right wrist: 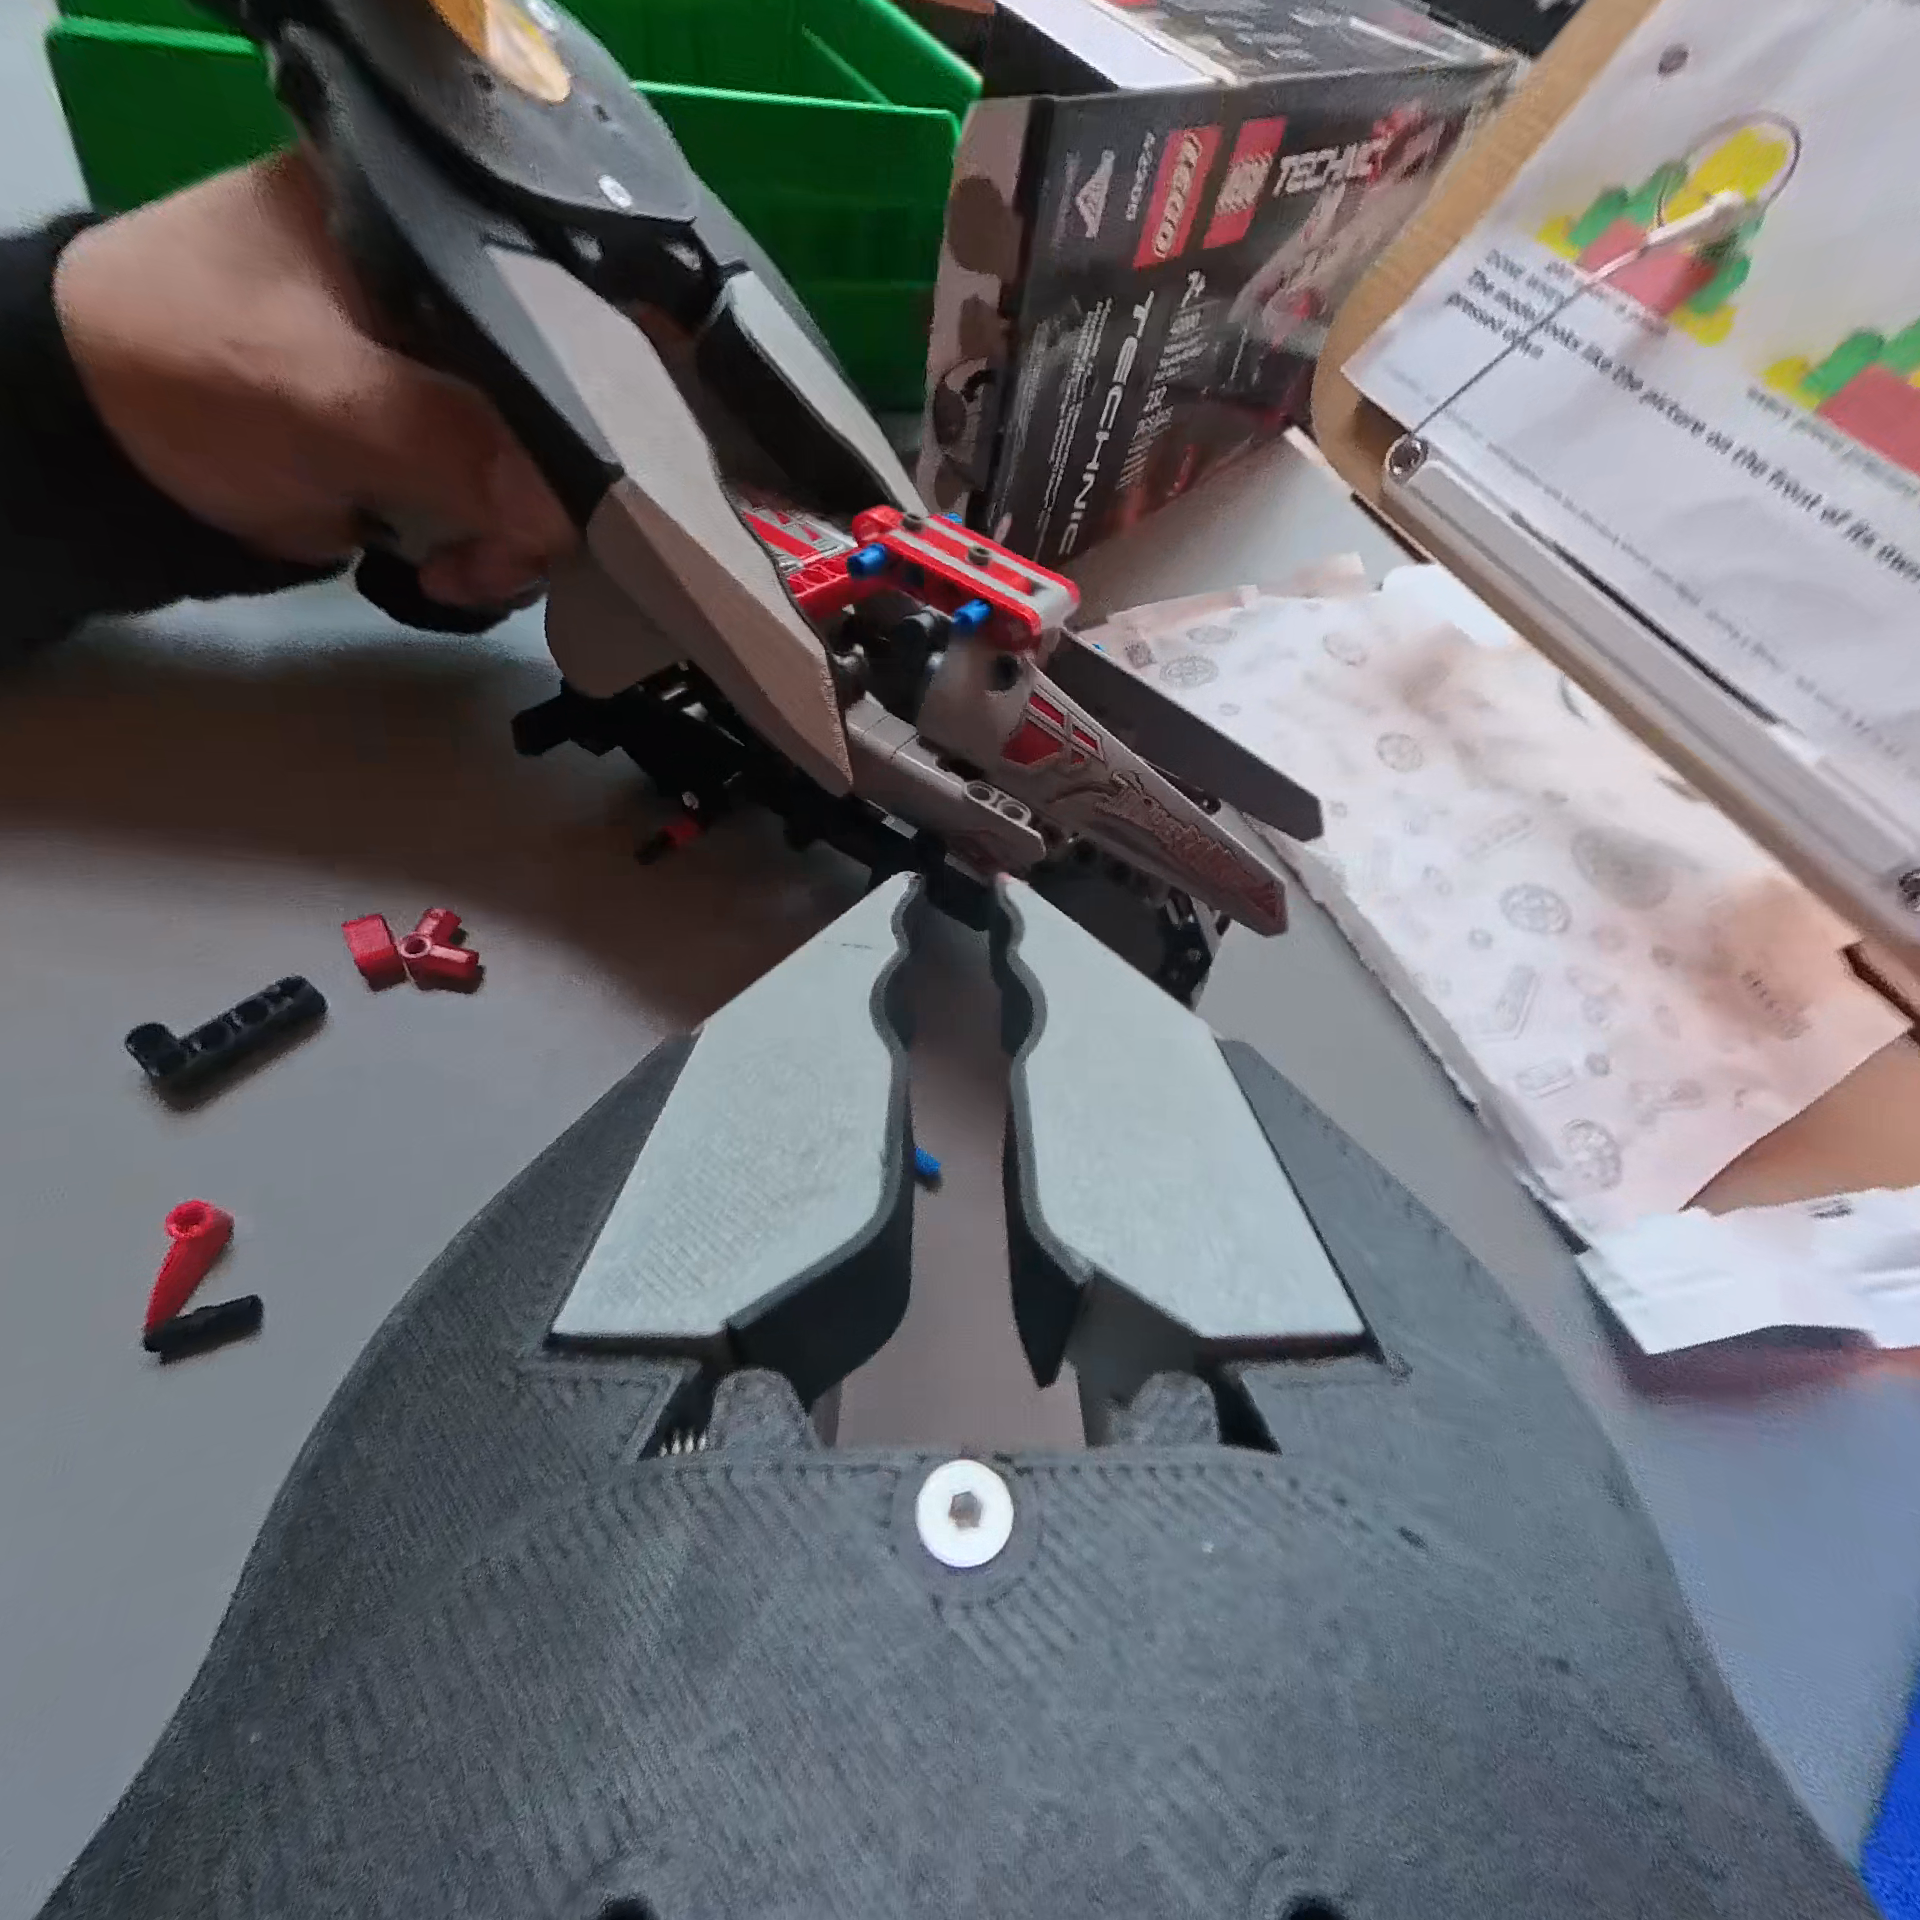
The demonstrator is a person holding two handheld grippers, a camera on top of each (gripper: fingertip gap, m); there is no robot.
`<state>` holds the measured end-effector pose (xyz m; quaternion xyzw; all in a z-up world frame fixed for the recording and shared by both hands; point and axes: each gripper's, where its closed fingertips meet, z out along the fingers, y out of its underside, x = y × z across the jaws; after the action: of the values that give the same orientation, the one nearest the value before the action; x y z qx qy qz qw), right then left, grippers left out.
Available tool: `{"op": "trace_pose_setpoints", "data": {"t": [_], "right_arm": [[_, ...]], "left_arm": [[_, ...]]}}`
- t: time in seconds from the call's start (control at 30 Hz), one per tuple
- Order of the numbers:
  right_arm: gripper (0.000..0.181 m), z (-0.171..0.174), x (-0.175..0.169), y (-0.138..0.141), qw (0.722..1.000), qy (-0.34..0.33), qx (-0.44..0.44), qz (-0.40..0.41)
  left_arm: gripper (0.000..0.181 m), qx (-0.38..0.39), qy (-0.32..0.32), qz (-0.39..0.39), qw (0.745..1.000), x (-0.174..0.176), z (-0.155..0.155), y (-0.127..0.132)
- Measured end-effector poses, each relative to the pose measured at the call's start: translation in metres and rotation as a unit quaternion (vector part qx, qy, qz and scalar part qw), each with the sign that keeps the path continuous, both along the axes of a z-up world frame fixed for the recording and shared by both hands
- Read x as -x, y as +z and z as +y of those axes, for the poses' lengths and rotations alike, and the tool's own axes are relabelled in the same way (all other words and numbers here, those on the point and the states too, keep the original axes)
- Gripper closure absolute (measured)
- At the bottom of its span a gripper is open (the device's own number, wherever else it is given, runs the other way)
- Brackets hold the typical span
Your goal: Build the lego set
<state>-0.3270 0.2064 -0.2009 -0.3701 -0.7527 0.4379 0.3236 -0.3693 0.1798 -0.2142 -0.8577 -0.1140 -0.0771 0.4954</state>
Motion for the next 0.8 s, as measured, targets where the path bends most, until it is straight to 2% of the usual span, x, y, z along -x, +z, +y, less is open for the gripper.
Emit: {"op": "trace_pose_setpoints", "data": {"t": [0.27, 0.4, 0.53, 0.8], "right_arm": [[0.168, 0.002, -0.001, 0.014, 0.995, 0.016, 0.101, 0.010], [0.165, 0.007, -0.002, 0.024, 0.989, 0.013, 0.149, 0.016], [0.162, 0.009, -0.002, 0.029, 0.983, 0.015, 0.183, 0.018], [0.160, 0.009, -0.001, 0.026, 0.983, 0.013, 0.182, 0.011]], "left_arm": [[0.102, -0.017, -0.013, -0.028, 0.999, -0.003, 0.003, -0.003], [0.082, -0.009, -0.029, -0.072, 0.997, -0.009, 0.005, -0.011], [0.086, -0.013, -0.053, -0.099, 0.994, -0.015, 0.005, -0.012], [0.091, -0.025, -0.065, -0.074, 0.995, -0.018, 0.003, -0.006]]}}
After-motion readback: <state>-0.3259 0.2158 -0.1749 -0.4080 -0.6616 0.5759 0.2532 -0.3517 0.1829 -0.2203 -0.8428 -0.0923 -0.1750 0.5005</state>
